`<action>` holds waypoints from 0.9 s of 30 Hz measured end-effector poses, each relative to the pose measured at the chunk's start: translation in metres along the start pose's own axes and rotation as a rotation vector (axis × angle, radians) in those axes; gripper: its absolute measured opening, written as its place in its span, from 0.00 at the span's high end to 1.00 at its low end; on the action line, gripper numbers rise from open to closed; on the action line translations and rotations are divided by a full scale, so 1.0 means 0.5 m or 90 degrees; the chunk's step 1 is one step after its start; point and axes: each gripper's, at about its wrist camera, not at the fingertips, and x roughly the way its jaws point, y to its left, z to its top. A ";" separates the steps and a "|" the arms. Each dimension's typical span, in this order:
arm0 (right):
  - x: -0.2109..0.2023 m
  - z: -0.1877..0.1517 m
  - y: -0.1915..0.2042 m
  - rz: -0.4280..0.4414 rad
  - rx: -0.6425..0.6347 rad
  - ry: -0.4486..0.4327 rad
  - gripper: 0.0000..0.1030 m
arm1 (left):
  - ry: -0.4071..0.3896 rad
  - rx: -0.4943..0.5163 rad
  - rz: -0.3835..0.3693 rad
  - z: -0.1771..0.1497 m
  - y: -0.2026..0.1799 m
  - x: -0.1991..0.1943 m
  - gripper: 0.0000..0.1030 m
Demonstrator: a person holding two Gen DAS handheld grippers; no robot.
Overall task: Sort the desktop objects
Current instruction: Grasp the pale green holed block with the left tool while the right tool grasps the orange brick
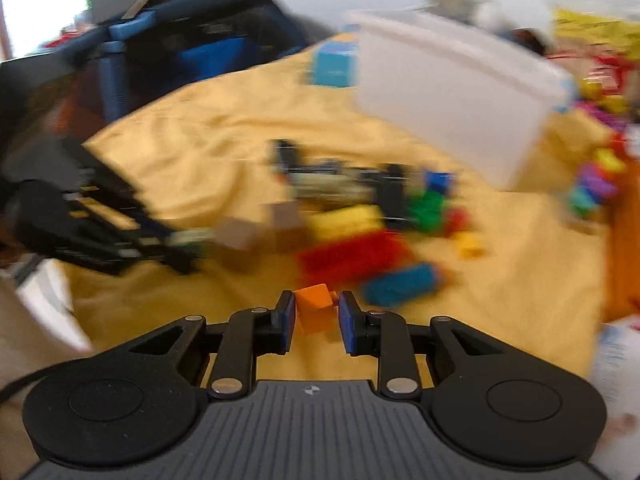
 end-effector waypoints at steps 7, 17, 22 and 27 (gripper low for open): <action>0.030 -0.033 0.008 -0.059 -0.069 0.011 0.71 | 0.001 0.026 0.012 0.003 -0.020 -0.009 0.72; -0.004 -0.049 -0.023 0.036 0.075 0.010 0.60 | -0.003 0.020 0.030 0.007 -0.021 -0.010 0.69; 0.014 -0.017 0.002 0.040 0.070 -0.006 0.60 | 0.003 0.023 0.028 0.010 -0.025 0.001 0.69; 0.051 -0.009 0.041 -0.004 0.015 0.026 0.67 | 0.004 0.028 0.031 0.012 -0.024 0.004 0.69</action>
